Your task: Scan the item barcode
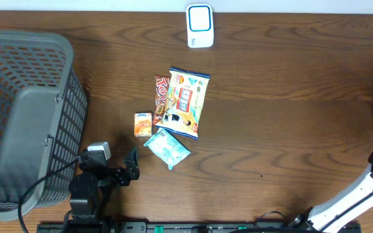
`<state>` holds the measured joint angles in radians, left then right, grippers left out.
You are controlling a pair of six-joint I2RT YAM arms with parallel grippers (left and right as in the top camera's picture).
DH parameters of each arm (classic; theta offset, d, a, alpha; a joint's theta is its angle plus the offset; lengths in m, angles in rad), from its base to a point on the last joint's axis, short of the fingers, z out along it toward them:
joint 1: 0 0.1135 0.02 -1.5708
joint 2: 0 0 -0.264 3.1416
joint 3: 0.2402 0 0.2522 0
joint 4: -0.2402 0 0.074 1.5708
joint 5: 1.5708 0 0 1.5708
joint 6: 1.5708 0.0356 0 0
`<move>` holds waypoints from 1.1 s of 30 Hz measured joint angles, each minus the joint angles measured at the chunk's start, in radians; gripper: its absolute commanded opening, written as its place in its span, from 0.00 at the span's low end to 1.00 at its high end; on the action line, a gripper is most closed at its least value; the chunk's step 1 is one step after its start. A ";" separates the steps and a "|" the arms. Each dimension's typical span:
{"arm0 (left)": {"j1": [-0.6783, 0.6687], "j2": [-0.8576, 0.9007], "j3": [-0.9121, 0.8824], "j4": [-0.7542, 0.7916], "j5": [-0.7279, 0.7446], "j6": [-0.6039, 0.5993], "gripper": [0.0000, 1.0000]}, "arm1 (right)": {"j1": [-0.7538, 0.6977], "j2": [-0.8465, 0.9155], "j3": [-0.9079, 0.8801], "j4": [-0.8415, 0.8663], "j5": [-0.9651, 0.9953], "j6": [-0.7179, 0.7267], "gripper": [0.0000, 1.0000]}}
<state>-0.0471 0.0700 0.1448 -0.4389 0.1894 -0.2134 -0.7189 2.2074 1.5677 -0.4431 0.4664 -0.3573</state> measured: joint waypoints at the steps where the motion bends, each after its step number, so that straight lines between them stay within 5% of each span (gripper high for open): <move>1: 0.000 0.000 0.000 0.000 0.000 0.000 0.98 | 0.005 -0.002 0.000 -0.001 -0.002 0.002 0.99; 6: -0.001 0.000 0.000 0.000 0.000 0.000 0.98 | 0.042 -0.049 -0.022 -0.016 -0.102 0.042 0.99; 12: -0.001 0.000 0.000 0.000 0.000 0.000 0.98 | 0.093 -0.259 -0.026 -0.013 -0.541 0.177 0.99; 22: -0.001 0.000 0.000 0.000 0.000 0.000 0.98 | 0.378 -0.395 -0.020 -0.158 -1.291 0.698 0.99; 28: -0.001 0.000 0.000 0.000 0.000 0.000 0.98 | 0.677 -0.386 -0.023 -0.211 -1.267 0.772 0.99; 33: -0.001 0.000 0.000 0.000 0.000 0.000 0.98 | 0.999 -0.381 -0.023 -0.230 -0.918 0.879 0.99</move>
<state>-0.0479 0.0700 0.1448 -0.4389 0.1894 -0.2134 0.2798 1.8259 1.5448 -0.6735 -0.4515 0.5217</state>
